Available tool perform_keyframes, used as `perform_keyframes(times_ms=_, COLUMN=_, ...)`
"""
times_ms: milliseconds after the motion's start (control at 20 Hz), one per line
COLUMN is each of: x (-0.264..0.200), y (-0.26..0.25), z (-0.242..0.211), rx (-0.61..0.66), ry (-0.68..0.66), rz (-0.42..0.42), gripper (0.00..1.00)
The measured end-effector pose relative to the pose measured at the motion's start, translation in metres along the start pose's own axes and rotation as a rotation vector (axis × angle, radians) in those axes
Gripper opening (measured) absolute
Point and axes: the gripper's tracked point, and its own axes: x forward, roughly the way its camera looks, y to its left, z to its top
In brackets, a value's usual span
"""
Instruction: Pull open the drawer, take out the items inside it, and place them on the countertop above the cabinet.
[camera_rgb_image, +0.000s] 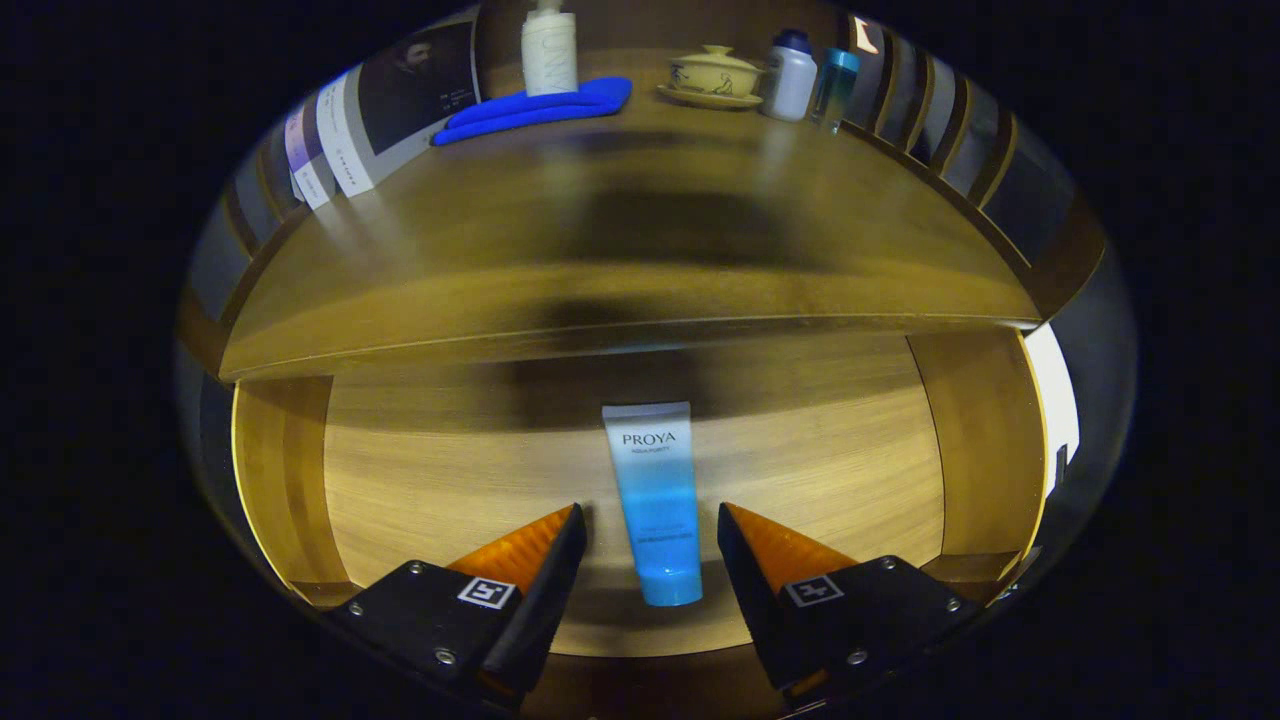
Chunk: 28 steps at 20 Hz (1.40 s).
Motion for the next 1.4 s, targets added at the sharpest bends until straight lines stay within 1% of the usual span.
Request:
perform_keyframes(times_ms=200, x=0.013, y=0.001, z=-0.011, rx=0.041, ry=0.045, rz=0.029, gripper=0.75)
perform_keyframes(times_ms=250, x=0.014, y=0.000, z=-0.013, rx=0.041, ry=0.044, rz=0.023, gripper=0.73)
perform_keyframes(times_ms=350, x=0.014, y=-0.002, z=-0.011, rx=0.024, ry=0.038, rz=0.019, gripper=0.57)
perform_keyframes(times_ms=400, x=0.014, y=-0.002, z=-0.011, rx=0.027, ry=0.033, rz=0.021, gripper=0.51)
perform_keyframes(times_ms=550, x=0.015, y=-0.004, z=-0.011, rx=0.036, ry=0.005, rz=0.007, gripper=0.45)
perform_keyframes(times_ms=700, x=0.010, y=-0.006, z=-0.010, rx=-0.003, ry=-0.017, rz=-0.019, gripper=0.39)
perform_keyframes(times_ms=750, x=0.005, y=-0.007, z=-0.009, rx=0.001, ry=-0.032, rz=-0.028, gripper=0.37)
perform_keyframes(times_ms=850, x=-0.006, y=-0.003, z=-0.002, rx=0.001, ry=-0.080, rz=-0.029, gripper=0.37)
perform_keyframes(times_ms=1150, x=-0.051, y=-0.012, z=-0.008, rx=-0.071, ry=-0.142, rz=-0.103, gripper=0.37)
perform_keyframes(times_ms=1400, x=-0.082, y=-0.018, z=-0.010, rx=-0.057, ry=-0.177, rz=-0.127, gripper=0.37)
